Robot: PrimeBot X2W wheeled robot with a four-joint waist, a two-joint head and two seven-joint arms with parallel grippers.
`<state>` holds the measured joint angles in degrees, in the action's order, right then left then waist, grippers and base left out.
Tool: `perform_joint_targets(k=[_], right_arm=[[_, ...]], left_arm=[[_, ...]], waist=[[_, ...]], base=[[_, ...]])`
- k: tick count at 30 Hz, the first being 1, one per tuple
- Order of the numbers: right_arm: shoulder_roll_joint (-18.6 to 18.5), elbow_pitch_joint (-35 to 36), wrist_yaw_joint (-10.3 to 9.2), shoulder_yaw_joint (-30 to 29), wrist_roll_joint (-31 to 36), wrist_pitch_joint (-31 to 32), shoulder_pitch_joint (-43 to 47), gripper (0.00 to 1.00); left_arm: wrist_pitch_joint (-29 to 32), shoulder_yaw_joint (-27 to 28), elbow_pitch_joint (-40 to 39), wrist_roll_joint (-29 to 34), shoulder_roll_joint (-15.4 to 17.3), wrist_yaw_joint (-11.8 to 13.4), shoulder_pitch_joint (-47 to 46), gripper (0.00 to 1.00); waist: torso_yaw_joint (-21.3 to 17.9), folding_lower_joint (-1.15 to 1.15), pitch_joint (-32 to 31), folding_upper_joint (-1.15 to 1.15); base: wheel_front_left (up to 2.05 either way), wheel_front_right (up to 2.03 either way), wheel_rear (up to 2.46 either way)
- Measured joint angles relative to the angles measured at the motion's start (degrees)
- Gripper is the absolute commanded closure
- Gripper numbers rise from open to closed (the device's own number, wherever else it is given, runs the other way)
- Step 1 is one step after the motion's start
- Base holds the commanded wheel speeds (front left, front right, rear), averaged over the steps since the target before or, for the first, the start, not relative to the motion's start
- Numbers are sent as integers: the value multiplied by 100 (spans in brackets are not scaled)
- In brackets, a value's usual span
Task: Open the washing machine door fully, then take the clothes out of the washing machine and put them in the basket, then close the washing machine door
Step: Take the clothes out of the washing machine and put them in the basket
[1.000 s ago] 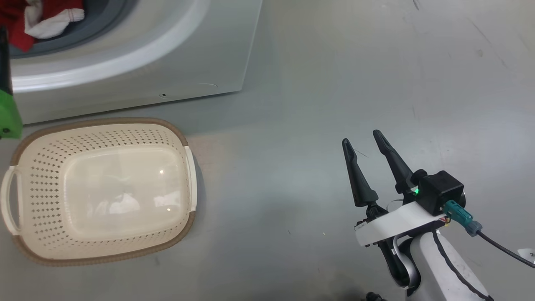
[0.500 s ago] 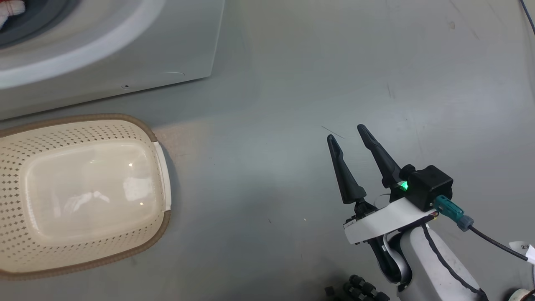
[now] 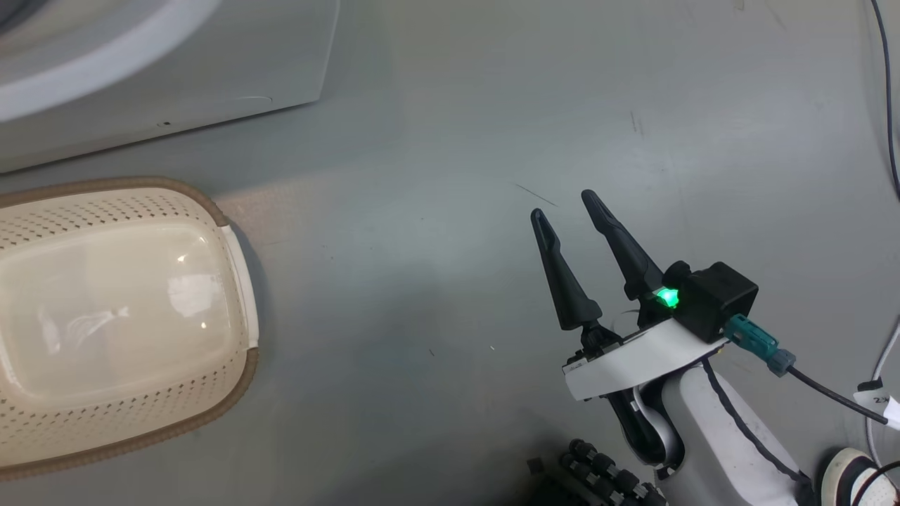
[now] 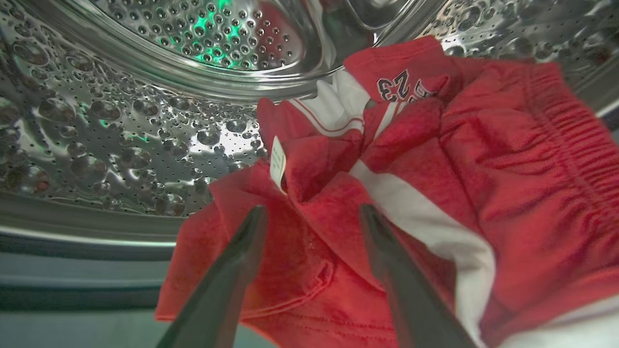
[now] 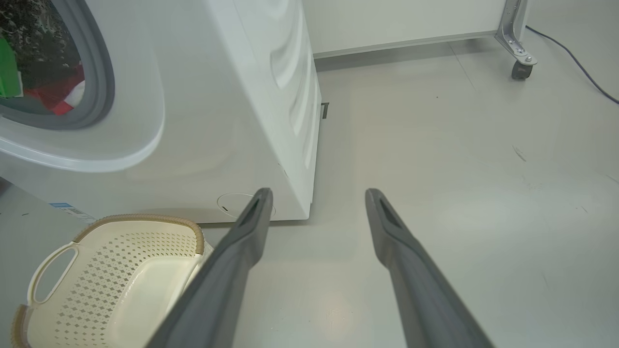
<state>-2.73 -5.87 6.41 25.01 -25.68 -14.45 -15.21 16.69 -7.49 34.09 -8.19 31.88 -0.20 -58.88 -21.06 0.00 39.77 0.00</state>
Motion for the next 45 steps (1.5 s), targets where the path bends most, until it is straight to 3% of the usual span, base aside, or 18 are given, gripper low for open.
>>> perform_joint_targets(k=[21,22,23,24,45], right_arm=[[5,136,-155,263,-113,-1,-196,0],[5,136,-156,269,-113,0,-196,0],[7,136,-160,272,-113,0,-196,0],[7,136,-162,276,-113,-1,-196,0],[4,-18,-254,147,-88,-1,-313,0]], left_arm=[[145,-94,588,270,181,144,-587,0],[138,-92,608,269,177,144,-607,31],[138,-92,627,269,168,145,-631,70],[137,-92,647,265,156,145,-650,100],[-565,-137,1324,144,-339,193,-694,100]], waist=[[-159,0,322,0],[-159,0,327,0],[-157,0,331,0],[-155,0,333,0],[76,0,-26,0]], base=[[0,0,0],[0,0,0],[0,0,0],[0,0,0],[0,0,0]])
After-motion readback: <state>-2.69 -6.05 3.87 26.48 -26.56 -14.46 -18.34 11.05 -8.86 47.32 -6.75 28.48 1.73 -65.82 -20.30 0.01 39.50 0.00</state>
